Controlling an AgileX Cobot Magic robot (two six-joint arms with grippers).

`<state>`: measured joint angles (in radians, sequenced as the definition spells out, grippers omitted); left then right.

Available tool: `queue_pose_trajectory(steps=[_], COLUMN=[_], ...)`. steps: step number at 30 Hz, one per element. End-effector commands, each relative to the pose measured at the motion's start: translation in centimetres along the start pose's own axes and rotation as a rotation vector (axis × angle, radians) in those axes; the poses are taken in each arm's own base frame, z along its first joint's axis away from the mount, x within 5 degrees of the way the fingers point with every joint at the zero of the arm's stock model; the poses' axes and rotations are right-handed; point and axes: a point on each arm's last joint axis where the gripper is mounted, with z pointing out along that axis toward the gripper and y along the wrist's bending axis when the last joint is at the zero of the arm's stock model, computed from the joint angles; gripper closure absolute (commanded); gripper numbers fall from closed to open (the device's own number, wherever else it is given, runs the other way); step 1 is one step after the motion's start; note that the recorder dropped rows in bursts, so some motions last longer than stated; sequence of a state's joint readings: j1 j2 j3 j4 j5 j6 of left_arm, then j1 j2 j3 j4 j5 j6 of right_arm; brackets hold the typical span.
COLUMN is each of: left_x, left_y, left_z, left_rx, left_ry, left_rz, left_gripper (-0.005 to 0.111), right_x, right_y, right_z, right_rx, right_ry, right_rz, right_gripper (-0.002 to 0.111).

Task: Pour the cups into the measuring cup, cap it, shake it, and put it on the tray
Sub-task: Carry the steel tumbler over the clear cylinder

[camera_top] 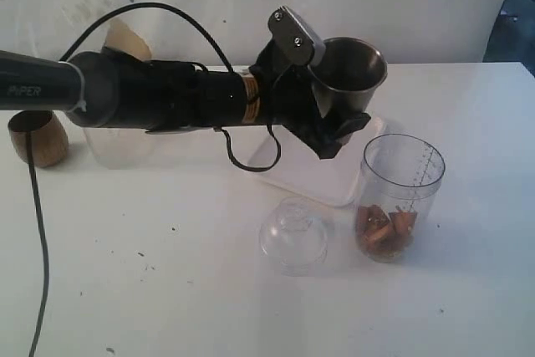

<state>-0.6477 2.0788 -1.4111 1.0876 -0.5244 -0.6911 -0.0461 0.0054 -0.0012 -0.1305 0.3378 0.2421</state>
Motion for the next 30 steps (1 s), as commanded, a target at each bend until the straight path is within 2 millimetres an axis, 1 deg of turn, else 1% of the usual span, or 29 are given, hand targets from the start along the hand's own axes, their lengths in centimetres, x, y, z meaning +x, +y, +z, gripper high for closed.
queue_pose_trajectory(steps=[1,4,6,7,9,12,17,24,30], left_x=[-1.8,-2.1,-2.6,-3.2,-3.6,-3.8,-4.7,-4.7,-4.6], left_y=[-0.3,-0.4,-0.9,-1.0,-1.0,-1.1,-2.0,-2.0,-2.0], left_z=[-0.2,0.0,0.5,0.6,0.9,1.2,1.6,1.6,1.6], left_rx=[0.019,0.011,0.016,0.018,0.020,0.019,0.036,0.035,0.023], left_ry=[-0.075,-0.073,-0.077,-0.093,-0.109,-0.114,-0.145,-0.145,-0.141], left_rz=[0.091,0.065,0.075,0.084,0.103,0.117,0.233,0.250,0.369], left_gripper=[0.107,0.107,0.107,0.107,0.107,0.107,0.107,0.107,0.107], right_x=[0.0,0.0,0.0,0.0,0.0,0.0,0.0,0.0,0.0], right_y=[0.0,0.0,0.0,0.0,0.0,0.0,0.0,0.0,0.0], right_z=[0.0,0.0,0.0,0.0,0.0,0.0,0.0,0.0,0.0], right_rx=[-0.006,-0.006,-0.006,-0.006,-0.006,-0.006,-0.006,-0.006,-0.006], right_ry=[-0.006,-0.006,-0.006,-0.006,-0.006,-0.006,-0.006,-0.006,-0.006], right_rz=[0.000,0.000,0.000,0.000,0.000,0.000,0.000,0.000,0.000], right_gripper=[0.108,0.108,0.108,0.108,0.108,0.108,0.108,0.108,0.108])
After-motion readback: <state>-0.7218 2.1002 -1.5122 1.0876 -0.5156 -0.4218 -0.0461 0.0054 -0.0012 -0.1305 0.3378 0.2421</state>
